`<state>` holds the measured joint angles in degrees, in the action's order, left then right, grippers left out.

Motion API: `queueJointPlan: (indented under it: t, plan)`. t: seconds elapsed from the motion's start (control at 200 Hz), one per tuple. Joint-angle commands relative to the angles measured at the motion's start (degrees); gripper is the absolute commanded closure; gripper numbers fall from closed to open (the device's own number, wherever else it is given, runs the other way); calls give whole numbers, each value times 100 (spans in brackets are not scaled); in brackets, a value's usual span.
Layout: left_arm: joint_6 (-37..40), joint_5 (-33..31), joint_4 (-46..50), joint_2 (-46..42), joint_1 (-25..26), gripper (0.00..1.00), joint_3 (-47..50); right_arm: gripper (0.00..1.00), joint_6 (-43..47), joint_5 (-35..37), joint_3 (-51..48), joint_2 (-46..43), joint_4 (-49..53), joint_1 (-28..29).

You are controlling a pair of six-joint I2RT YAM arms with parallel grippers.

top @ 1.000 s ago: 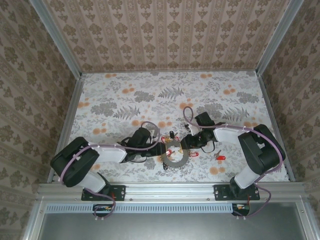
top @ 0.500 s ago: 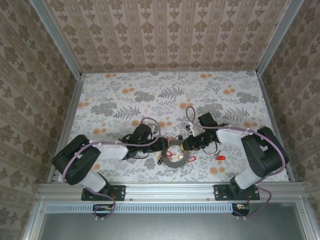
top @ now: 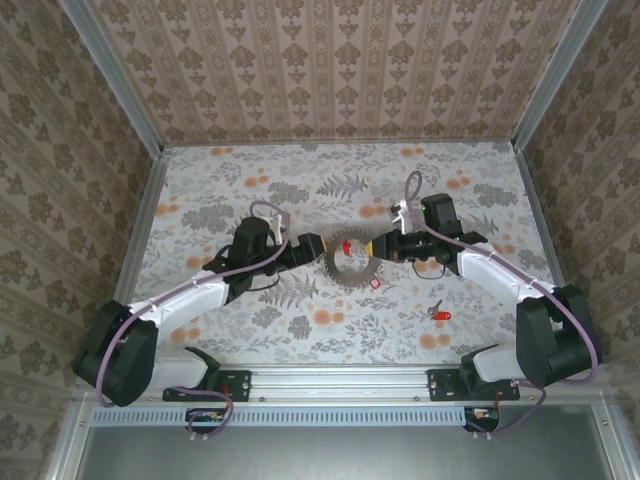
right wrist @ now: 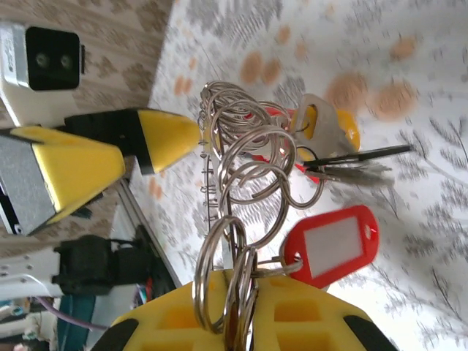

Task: Put the keys on the keyring

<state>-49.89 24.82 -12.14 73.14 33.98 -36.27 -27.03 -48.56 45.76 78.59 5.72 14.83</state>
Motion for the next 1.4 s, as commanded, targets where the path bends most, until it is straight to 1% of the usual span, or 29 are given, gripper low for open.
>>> queueJointPlan:
  t: [0.0, 0.145, 0.17, 0.275, 0.375, 0.4, 0.425, 0.45, 0.52, 0.57, 0.62, 0.725, 0.785, 0.845, 0.895, 0.955, 1.035, 1.06, 1.11, 1.14, 1.195, 1.28, 1.35, 1.395]
  plan:
    - [17, 612, -190, 136, -152, 6, -394, 98, -782, -541, 276, -35, -944, -67]
    - [-214, 1021, -629, 395, -310, 11, -616, 97, -943, -784, 570, 69, -1049, -74]
    - [-223, 1048, -627, 437, -321, 12, -668, 97, -973, -803, 597, 232, -1092, -73]
    - [-226, 1155, -613, 559, -339, 19, -840, 97, -1255, -901, 621, 326, -1464, -74]
    - [-320, 1166, -734, 610, -356, 24, -898, 97, -1382, -908, 670, 373, -1595, -74]
    - [-351, 1166, -775, 620, -362, 27, -907, 97, -1399, -920, 684, 394, -1609, -76]
    - [-399, 1166, -838, 626, -363, 32, -918, 97, -1423, -936, 692, 402, -1634, -73]
    - [-449, 1353, -920, 624, -370, 37, -927, 97, -1436, -934, 701, 420, -1652, -69]
    - [-593, 1460, -1191, 643, -386, 45, -934, 96, -1464, -953, 719, 446, -1683, -74]
    - [-688, 1506, -1329, 648, -409, 54, -933, 94, -1479, -979, 722, 447, -1712, -75]
    - [-740, 1534, -1352, 640, -422, 59, -957, 93, -1521, -1000, 712, 460, -1752, -75]
    - [-783, 1566, -1372, 591, -462, 75, -1015, 90, -1553, -1024, 689, 416, -1828, -72]
    - [-802, 1605, -1370, 570, -487, 83, -1071, 86, -1465, -1003, 678, 351, -1741, -72]
    - [-803, 1710, -1361, 561, -530, 87, -1149, 81, -1231, -908, 680, 237, -1489, -85]
    - [-803, 1783, -1328, 524, -567, 92, -1211, 77, -938, -772, 688, 150, -1123, -109]
    - [-781, 1811, -1232, 469, -622, 100, -1293, 67, -555, -472, 685, -183, -686, -191]
    - [-616, 1911, -1011, 342, -694, 100, -1412, 58, 102, 556, 658, -607, 166, -335]
    - [-546, 1941, -917, 305, -715, 100, -1458, 56, 244, 1006, 605, -756, 321, -376]
    - [-415, 1994, -711, 230, -743, 100, -1560, 55, 466, 1842, 426, -1124, 466, -419]
    - [-319, 2025, -570, 198, -746, 100, -1642, 54, 613, 2111, 266, -1346, 363, -416]
    - [-134, 2093, -310, 154, -743, 100, -1794, 54, 912, 2158, -111, -1761, -77, -416]
    - [31, 2186, -89, 122, -747, 100, -1988, 55, 1352, 1739, -789, -2321, -1111, -383]
    - [88, 2293, 2, 130, -743, 100, -2124, 61, 1884, 1542, -1343, -2685, -1848, -255]
    - [142, 2349, 62, 139, -744, 100, -2202, 63, 2478, 1404, -1594, -2894, -2101, -111]
